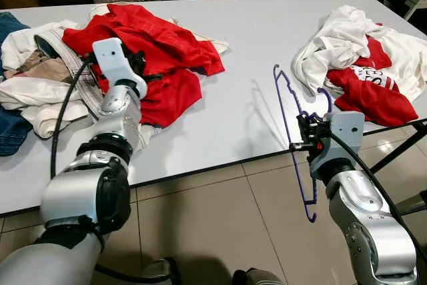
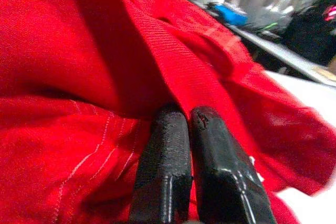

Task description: Hang hanger

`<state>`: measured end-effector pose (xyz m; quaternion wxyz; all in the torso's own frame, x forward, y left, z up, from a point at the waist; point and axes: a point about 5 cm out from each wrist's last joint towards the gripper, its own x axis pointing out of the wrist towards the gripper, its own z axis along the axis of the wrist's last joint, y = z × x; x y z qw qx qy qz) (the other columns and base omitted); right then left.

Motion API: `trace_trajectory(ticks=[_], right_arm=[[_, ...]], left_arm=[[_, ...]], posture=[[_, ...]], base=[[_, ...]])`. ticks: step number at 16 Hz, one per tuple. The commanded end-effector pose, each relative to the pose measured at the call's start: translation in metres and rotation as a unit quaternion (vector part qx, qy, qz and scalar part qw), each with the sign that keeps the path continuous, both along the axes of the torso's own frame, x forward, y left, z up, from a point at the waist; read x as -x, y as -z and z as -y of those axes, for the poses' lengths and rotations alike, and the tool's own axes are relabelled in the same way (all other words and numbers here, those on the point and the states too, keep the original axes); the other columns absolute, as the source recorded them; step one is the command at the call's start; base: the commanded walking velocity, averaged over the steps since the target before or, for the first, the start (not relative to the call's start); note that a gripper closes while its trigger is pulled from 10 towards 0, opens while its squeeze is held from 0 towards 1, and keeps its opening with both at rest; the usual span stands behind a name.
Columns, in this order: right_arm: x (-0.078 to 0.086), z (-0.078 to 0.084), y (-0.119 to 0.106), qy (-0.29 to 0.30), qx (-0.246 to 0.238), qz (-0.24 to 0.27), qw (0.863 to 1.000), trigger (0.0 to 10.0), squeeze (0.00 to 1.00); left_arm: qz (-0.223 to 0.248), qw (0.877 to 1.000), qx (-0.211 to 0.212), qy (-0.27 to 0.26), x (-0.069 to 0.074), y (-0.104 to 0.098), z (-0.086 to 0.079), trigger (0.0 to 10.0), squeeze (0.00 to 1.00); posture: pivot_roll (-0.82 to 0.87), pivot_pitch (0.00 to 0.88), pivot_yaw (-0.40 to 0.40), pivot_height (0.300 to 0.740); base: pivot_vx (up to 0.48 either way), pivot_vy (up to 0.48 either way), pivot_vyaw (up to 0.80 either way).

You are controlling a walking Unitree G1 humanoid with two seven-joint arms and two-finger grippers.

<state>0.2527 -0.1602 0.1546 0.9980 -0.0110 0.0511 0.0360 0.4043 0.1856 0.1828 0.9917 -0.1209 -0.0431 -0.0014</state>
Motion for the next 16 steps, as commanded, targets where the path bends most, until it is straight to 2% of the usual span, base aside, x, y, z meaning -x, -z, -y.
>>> trace_trajectory(ticks=[1,5,9,11,13,15,16], right_arm=[[-0.001,0.002,-0.001,0.003,0.004,-0.002,1.000,10.0,0.00],[-0.005,0.002,-0.001,0.002,0.004,0.000,1.000,10.0,0.00],[-0.011,-0.001,0.001,0.000,-0.003,0.004,1.000,10.0,0.00],[-0.018,-0.005,0.001,-0.008,-0.010,0.008,1.000,10.0,0.00],[-0.022,-0.009,0.002,-0.013,-0.014,0.010,1.000,10.0,0.00],[-0.029,-0.014,0.003,-0.020,-0.022,0.018,0.999,10.0,0.00],[-0.031,-0.014,0.004,-0.020,-0.024,0.019,0.999,10.0,0.00]], left_arm=[[0.020,0.999,0.018,0.033,-0.004,-0.010,0.012,0.0,0.00],[0.044,0.995,0.051,0.070,-0.004,-0.014,0.019,0.0,0.00],[0.129,0.981,0.074,0.122,0.001,-0.029,0.018,0.0,0.00],[0.208,0.954,0.074,0.204,0.013,-0.043,0.021,0.0,0.00],[0.252,0.930,0.074,0.256,0.028,-0.058,0.022,0.0,0.00],[0.308,0.886,0.053,0.344,0.060,-0.089,0.030,0.0,0.00],[0.313,0.874,0.038,0.370,0.068,-0.095,0.035,0.0,0.00]], posture=[[-0.31,0.085,-0.032,0.740],[-0.30,0.072,-0.036,0.740],[-0.25,0.038,-0.040,0.740],[-0.21,0.020,-0.047,0.740],[-0.19,0.004,-0.046,0.740],[-0.16,0.000,-0.049,0.740],[-0.14,0.000,-0.053,0.740]], base=[[0.000,0.000,0.00],[0.000,0.000,0.00],[0.000,0.000,0.00],[0.000,0.000,0.00],[0.000,0.000,0.00],[0.000,0.000,0.00],[0.000,0.000,0.00]])
